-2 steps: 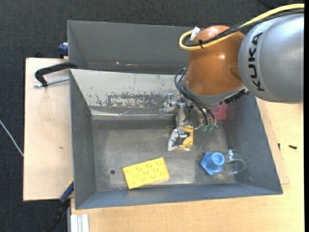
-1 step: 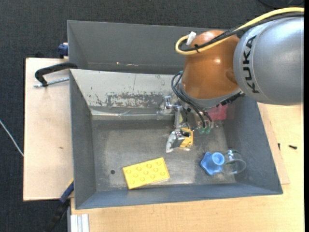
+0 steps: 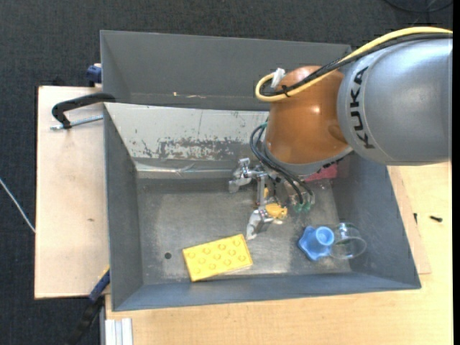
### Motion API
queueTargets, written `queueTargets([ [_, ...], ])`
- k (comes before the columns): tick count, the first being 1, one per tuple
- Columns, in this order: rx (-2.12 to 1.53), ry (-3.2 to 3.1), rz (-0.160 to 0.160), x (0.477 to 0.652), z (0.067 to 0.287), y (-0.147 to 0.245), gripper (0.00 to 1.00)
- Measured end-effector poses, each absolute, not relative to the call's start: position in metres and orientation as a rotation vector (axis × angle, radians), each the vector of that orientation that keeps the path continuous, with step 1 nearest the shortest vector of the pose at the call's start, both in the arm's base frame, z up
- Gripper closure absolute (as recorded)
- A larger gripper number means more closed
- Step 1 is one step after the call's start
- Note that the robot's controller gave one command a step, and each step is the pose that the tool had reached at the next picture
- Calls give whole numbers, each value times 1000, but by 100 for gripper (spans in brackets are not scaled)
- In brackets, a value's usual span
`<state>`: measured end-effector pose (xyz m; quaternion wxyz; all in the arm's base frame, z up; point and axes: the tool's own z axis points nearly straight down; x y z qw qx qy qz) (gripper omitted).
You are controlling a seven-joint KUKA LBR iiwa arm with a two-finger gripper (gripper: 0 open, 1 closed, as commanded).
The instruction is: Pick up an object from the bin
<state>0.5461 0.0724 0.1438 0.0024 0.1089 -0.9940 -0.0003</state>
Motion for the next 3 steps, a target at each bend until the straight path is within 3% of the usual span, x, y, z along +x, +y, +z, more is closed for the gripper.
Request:
queueTargets([
  [1, 382, -3123, -3, 574, 145, 65, 0],
  [2, 421, -3118, -2, 585, 117, 27, 0],
  [3, 515, -3102, 0, 599, 76, 28, 0],
])
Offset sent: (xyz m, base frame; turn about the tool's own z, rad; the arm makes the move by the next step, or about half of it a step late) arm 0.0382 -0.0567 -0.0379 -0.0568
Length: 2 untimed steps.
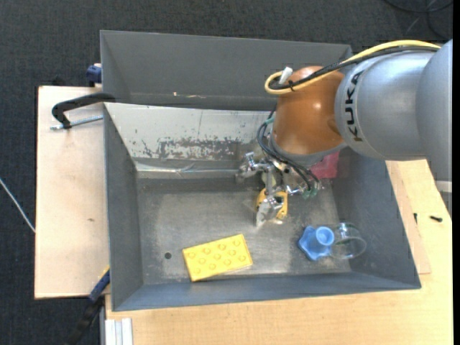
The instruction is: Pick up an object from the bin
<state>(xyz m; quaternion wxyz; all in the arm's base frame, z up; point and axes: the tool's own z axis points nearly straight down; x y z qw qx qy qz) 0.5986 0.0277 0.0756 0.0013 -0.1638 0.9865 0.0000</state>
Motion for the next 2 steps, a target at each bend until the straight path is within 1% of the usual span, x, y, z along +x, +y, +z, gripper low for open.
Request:
queueTargets([
  [1, -405, 3111, 6, 589, 74, -32, 0],
  [2, -401, 3111, -1, 589, 77, -75, 0],
])
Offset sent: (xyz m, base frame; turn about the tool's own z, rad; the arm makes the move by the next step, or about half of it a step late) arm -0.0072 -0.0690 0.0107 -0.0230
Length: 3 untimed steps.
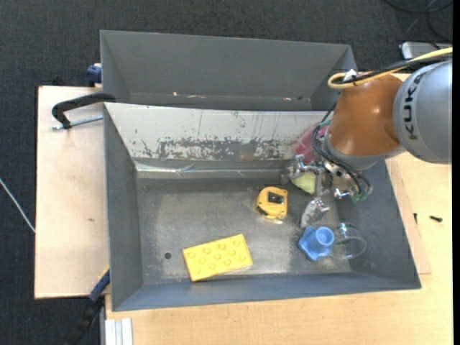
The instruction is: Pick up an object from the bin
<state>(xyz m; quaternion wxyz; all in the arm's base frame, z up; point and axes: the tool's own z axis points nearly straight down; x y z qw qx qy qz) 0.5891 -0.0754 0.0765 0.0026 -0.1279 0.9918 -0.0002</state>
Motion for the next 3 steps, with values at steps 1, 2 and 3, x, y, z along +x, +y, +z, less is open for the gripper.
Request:
queueTargets([
  [1, -341, 3118, 2, 590, 75, -76, 0],
  [2, -320, 3120, 3, 591, 74, -75, 0],
  [3, -299, 3129, 5, 589, 123, -91, 0],
])
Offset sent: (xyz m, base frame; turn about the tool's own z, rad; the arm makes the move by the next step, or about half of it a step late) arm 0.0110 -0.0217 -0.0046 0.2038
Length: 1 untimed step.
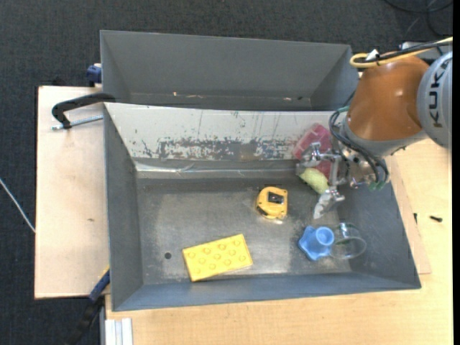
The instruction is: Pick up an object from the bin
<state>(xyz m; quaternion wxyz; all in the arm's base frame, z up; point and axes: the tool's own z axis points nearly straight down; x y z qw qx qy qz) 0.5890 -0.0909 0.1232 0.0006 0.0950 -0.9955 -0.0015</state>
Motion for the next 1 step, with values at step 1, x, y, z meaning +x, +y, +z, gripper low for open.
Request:
queueTargets([
  [1, -16, -3150, -7, 582, 89, -120, 100],
])
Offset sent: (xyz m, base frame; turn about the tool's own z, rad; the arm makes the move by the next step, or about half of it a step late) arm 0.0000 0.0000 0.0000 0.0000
